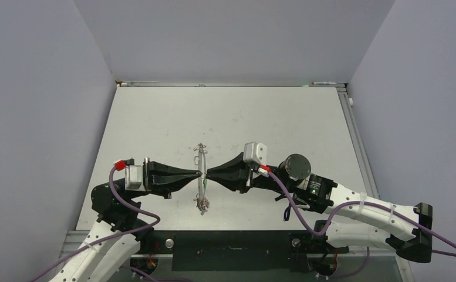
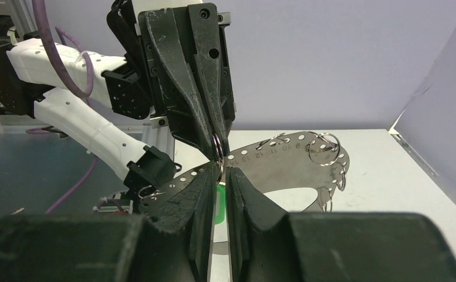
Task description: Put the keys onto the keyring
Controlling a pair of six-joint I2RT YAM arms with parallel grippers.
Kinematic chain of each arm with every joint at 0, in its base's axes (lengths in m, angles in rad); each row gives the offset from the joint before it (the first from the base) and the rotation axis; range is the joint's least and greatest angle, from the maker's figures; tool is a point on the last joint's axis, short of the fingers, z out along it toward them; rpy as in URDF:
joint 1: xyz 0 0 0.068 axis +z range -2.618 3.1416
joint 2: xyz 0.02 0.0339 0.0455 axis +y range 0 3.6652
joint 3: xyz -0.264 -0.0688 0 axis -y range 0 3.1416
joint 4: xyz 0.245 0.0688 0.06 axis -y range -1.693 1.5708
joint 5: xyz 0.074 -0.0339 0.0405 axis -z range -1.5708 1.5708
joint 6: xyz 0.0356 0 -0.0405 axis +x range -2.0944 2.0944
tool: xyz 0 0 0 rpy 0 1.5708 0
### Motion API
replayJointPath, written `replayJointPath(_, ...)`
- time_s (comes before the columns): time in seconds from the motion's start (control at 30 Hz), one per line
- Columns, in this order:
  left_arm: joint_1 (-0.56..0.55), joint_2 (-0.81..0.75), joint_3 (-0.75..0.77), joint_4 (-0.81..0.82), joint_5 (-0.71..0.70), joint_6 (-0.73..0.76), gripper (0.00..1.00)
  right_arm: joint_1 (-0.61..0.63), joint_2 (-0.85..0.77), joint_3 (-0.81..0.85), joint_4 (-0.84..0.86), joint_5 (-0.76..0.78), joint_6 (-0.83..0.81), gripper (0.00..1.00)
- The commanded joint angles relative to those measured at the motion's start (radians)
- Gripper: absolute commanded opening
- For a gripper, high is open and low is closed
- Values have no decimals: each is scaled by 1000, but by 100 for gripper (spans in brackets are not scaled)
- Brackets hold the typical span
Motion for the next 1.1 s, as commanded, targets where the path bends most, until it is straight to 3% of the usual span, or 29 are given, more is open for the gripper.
replayJointPath(0.0,6,-11,9,68,-21,-10,0,-6,-7,0,67,-23,22,13)
replayJointPath(0.5,6,-5,7,69,-18,-13,0,-8,19,6,59,-28,25,11)
replayJointPath(0.77,7,-8,5,69,-19,-13,0,-7,36,19,42,-37,23,22)
replayJointPath(0.93,7,-7,5,68,-20,-13,0,-7,29,15,44,-37,22,6)
replayJointPath(1.07,7,-7,5,68,-20,-12,0,-8,28,13,45,-37,18,5)
